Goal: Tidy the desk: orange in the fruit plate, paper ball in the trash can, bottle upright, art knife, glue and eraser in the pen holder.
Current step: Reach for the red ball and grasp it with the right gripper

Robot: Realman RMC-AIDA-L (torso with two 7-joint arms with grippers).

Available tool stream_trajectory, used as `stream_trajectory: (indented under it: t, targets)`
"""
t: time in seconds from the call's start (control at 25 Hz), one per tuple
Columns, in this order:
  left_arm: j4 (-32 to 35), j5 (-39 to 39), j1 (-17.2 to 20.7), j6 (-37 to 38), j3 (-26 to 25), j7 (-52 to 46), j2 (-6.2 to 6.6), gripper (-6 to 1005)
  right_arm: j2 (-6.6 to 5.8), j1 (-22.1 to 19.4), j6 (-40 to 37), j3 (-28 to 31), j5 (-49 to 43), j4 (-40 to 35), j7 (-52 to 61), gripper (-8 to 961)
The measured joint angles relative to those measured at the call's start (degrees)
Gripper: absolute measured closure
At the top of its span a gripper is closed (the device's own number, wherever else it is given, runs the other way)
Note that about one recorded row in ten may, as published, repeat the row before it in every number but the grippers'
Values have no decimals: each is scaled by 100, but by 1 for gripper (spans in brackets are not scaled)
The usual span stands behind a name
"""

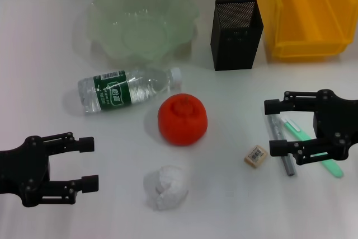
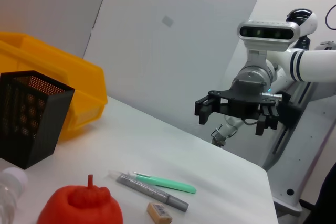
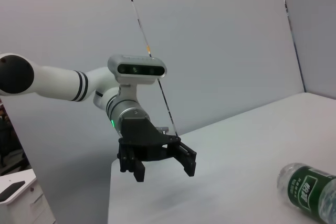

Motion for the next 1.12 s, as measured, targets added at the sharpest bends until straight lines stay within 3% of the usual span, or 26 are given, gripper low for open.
stream_trajectory:
  t: [0.16,0.28,0.52,0.56,0.68,0.8,1.12]
  targets:
    - [52,-17,-1,-58,-15,3,-3,164,0,0,75,2,1,-5,41,116]
    - [363,28,-64,-271,-19,-46,-94,165,0,-30,152,5,2,-132,174,116]
    - [439,172,-255,-368,-1,-20,-174,168,64,-66,155,-87,-42,-1261,1115,117]
    - [447,192,-303,-397,32,1,-183,168,93,-23,108,-227,-125,-1802,1599,117]
    - [456,234,-356,-454,49,6,-203,169,99,8,60,-327,-189,-2054,1821,117]
    - [464,286,-426,-633,59,4,-274,171,103,227,-228,-658,-548,-2915,2665,117]
    - [497,418,-738,-709,65,-366,-407,174,76,409,-310,-663,-803,-3234,2981,118]
